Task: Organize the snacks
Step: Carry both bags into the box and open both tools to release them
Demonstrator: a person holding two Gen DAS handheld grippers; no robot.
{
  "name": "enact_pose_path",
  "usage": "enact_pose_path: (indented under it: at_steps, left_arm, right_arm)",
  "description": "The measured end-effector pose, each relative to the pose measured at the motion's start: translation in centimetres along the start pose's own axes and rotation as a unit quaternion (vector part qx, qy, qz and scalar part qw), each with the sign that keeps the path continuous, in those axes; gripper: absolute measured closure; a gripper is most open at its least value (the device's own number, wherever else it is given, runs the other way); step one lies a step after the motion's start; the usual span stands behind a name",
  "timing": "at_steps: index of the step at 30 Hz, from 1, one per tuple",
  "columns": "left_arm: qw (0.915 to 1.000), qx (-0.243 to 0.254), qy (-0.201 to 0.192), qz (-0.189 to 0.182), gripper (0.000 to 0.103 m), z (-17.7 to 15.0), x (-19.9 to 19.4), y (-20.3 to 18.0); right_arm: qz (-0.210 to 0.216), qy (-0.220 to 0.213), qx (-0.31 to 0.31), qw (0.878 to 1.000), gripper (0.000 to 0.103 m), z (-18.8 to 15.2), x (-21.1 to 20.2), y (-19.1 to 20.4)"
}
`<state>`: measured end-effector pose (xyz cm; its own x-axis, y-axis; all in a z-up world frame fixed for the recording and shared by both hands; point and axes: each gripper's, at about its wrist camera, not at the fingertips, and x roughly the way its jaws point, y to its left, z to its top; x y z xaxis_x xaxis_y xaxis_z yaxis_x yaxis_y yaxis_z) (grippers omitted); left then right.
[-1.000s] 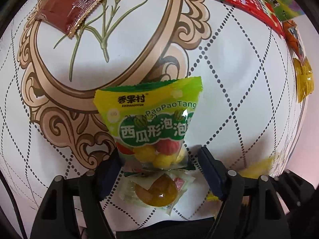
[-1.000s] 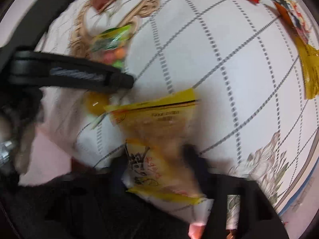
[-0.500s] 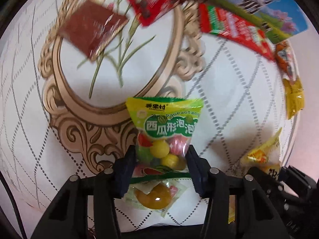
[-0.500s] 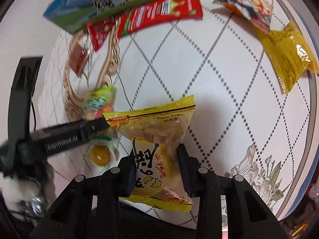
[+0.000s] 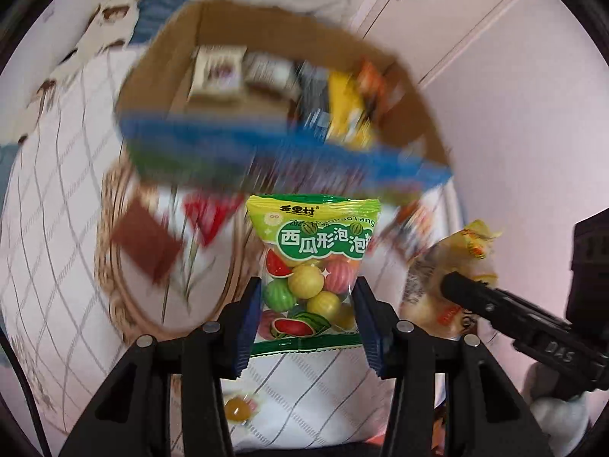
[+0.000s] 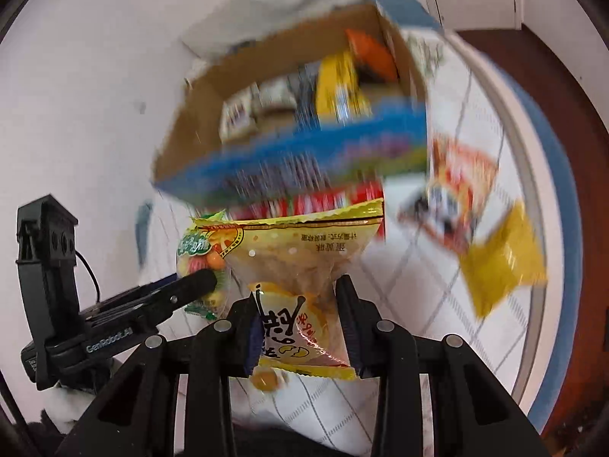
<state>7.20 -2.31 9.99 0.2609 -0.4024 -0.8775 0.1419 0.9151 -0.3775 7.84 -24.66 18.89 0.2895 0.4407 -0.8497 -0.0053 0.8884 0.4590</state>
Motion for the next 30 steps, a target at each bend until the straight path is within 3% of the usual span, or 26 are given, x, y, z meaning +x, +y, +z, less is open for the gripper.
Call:
enact_pose_path:
  at_steps: [6,10,14,23,25,26,27,28,29,30]
  left_arm:
    - [0.9991,0.011,-0.041,-0.001,0.059,8.2,-0.8,-3.4]
    - [0.9994,0.007,-0.032,0.0,0.059,12.5,0.8,-3.7]
    - [0.9999,-0.013,-0.005,0.0,0.059,16.2,4.3,-3.4]
    - [0.9959,-0.033,0.083,0.018,0.058,16.3,12.1,-2.1]
    - [0.9941,-0.031,0.099,0.031,0.058,15.7,13.1,-2.0]
    - [0.9936,-0.033,0.103,0.034,0.056,15.7,13.3,-1.9]
    - [0.9937,-0.035,0.102,0.031,0.047,15.5,13.4,-1.7]
    - [0.9939,-0.036,0.1,0.028,0.038,15.5,13.3,-1.6]
    - [0.994,-0.037,0.099,0.03,0.019,15.5,13.2,-1.5]
    - [0.9944,-0.036,0.094,0.032,0.012,15.6,13.0,-1.4]
  right_arm:
    - [-0.01,-0.039,-0.02,0.999,0.066,7.9,-0.4,1.6]
    - [-0.023,-0.042,-0.03,0.998,0.066,11.9,0.4,1.9]
    - [-0.048,-0.017,-0.035,0.998,0.066,14.9,2.9,1.4]
    - [-0.078,0.073,-0.026,0.994,0.065,16.3,10.3,-1.2]
    - [-0.094,0.084,-0.023,0.992,0.058,16.0,11.2,-1.5]
    - [-0.1,0.089,-0.024,0.991,0.038,16.0,11.5,-1.6]
    - [-0.1,0.09,-0.025,0.991,0.018,15.9,11.7,-1.6]
    - [-0.102,0.092,-0.03,0.99,0.014,15.9,11.7,-1.5]
    - [-0.118,0.091,-0.038,0.988,0.012,15.8,11.7,-1.2]
    - [-0.127,0.09,-0.045,0.987,0.01,15.8,11.7,-0.9]
